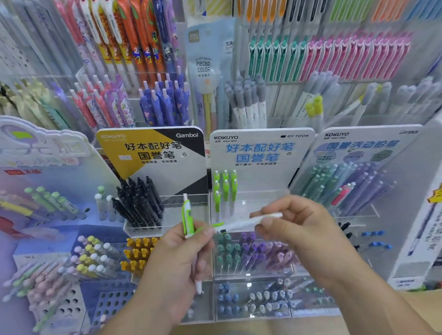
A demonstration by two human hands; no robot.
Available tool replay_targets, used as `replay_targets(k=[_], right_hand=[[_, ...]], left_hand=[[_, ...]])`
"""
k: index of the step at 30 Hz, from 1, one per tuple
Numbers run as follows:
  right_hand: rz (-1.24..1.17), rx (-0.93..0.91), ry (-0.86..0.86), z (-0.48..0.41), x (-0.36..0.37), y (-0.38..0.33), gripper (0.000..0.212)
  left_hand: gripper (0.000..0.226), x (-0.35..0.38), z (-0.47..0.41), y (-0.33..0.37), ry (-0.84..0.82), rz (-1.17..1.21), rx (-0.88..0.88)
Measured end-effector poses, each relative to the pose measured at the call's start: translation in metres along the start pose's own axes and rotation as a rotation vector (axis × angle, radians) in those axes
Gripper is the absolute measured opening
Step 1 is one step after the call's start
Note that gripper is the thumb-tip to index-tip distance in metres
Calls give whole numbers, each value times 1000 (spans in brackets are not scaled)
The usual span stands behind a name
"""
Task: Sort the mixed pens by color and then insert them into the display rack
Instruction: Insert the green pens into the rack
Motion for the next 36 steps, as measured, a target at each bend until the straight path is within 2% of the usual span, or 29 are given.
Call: replay_targets(k=[5, 9, 11, 14, 17, 22, 25, 29, 33, 36], right_hand=[[151, 95, -234, 10, -4, 13, 19], [76, 122, -275, 15, 2, 19, 12], [69, 114, -309, 16, 7, 21, 10], [82, 88, -390, 19, 15, 22, 12], [97, 80, -401, 18, 15, 24, 17], [126, 50, -319, 4, 7, 16, 29], [215, -86, -205, -14, 1, -1, 32], [415, -300, -101, -35, 8, -8, 38], [428, -405, 11, -42, 18, 0, 26], [432, -448, 58, -44, 24, 12, 26]], left_hand=[[7, 14, 3, -6, 51, 188, 1], [4, 28, 11, -10, 17, 69, 39], [9, 36, 16, -15, -26, -8, 51], [11, 43, 22, -19, -54, -58, 74], [16, 40, 24, -20, -16, -76, 94], [42, 27, 21, -25, 48, 7, 71], [47, 17, 23, -27, 59, 20, 63], [45, 6, 25, -25, 68, 39, 65], [34, 5, 25, -22, 56, 1, 74], [33, 0, 23, -21, 72, -17, 67]])
Point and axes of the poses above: each hand's wrist, its own z-axis away from the middle knuckle, its own x-axis out of the palm, y = z × x, the point moved 6 cm from there along -z, towards the middle knuckle, and after that the axes turned 6 degrees about -x, right-handed, at the moved point
